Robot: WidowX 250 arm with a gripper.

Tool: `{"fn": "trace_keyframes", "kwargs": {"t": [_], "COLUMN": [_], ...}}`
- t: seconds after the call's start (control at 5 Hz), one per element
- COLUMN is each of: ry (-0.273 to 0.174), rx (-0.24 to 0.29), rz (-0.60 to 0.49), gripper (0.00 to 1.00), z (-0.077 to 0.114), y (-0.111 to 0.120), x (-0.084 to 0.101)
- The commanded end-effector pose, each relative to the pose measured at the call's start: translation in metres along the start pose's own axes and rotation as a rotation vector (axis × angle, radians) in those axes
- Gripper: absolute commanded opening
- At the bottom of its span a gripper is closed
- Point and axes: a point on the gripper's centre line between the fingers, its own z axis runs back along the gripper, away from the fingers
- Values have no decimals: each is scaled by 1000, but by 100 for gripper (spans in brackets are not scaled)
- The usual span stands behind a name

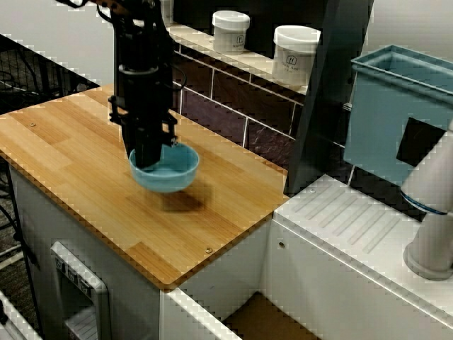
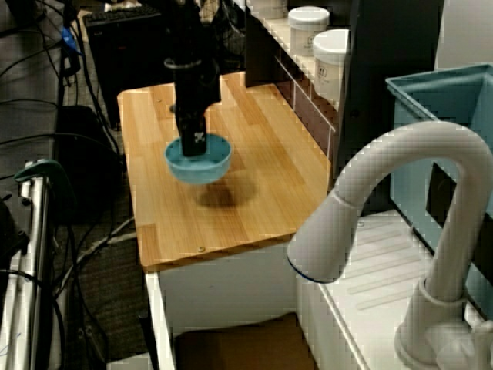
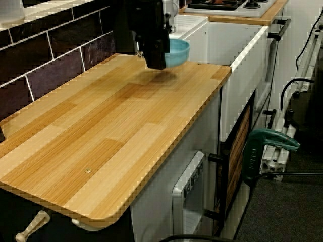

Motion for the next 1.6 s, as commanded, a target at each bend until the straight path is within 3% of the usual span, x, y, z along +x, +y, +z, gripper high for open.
{"fn": "trace_keyframes", "kwargs": {"t": [0.0, 0.4, 0.6, 0.8, 1.0, 1.2, 1.4], "ry": [-127, -137, -123, -49, -3, -23, -23], "rx": [36, 52, 71, 97, 48, 81, 73], "rz": [62, 179, 230, 243, 190, 168, 191], "gripper": [0, 0, 0, 32, 100, 100, 100], "z": [36, 37, 28, 17, 4, -3, -6], "y": [43, 90, 112, 127, 139, 152, 160], "x": [15, 24, 27, 25, 11, -10, -13]}}
